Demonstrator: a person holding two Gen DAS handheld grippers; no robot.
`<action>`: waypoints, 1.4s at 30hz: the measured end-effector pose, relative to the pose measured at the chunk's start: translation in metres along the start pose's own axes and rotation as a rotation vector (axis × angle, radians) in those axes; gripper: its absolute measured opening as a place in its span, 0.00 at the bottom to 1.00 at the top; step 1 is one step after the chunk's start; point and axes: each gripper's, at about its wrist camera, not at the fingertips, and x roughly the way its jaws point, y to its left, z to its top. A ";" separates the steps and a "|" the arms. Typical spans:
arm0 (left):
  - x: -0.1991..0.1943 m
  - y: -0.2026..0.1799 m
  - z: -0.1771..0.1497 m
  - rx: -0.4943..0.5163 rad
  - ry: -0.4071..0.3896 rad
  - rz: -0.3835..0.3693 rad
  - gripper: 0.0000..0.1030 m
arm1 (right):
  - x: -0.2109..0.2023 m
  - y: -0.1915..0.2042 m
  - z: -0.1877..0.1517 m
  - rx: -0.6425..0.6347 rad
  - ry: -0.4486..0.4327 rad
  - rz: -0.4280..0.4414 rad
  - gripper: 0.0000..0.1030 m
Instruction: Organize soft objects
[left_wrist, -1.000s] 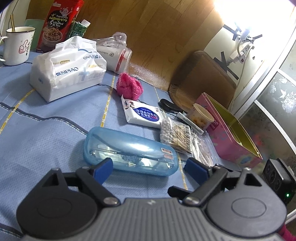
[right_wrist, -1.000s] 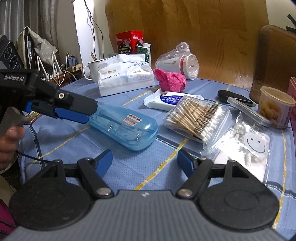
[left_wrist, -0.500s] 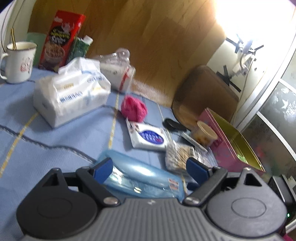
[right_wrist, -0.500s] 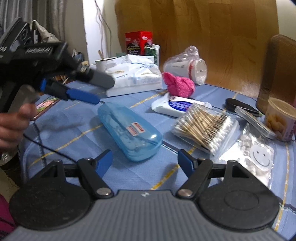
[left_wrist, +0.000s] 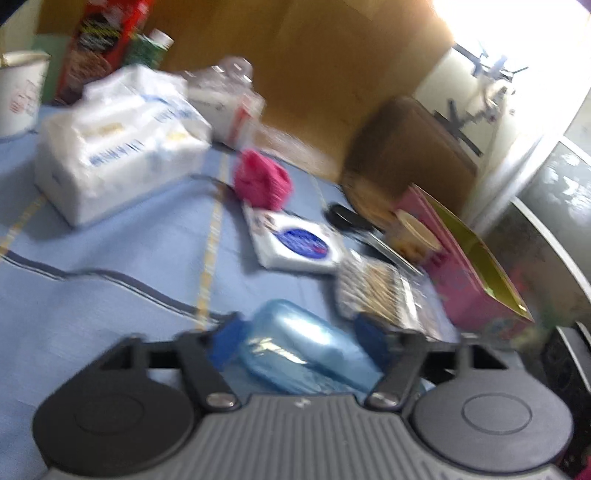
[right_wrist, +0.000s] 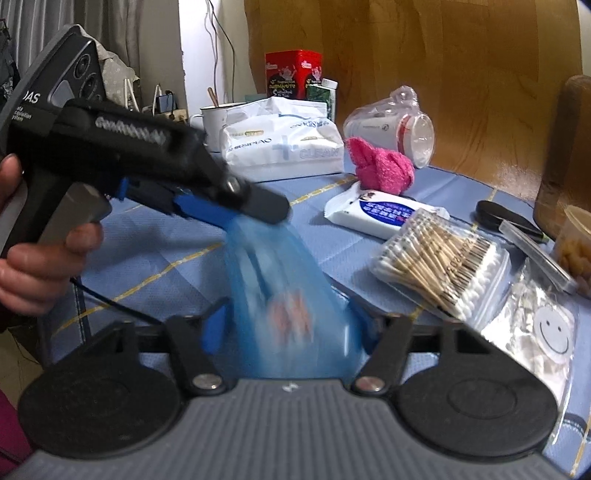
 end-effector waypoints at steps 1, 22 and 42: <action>0.003 -0.002 -0.002 -0.003 0.019 -0.021 0.42 | 0.000 0.001 0.000 0.001 -0.001 0.005 0.57; 0.000 -0.013 -0.005 0.063 -0.021 0.067 0.79 | -0.029 -0.002 -0.022 -0.007 0.005 -0.057 0.70; 0.001 -0.024 -0.023 0.056 0.044 -0.078 0.18 | -0.047 -0.005 -0.032 -0.065 0.006 -0.033 0.55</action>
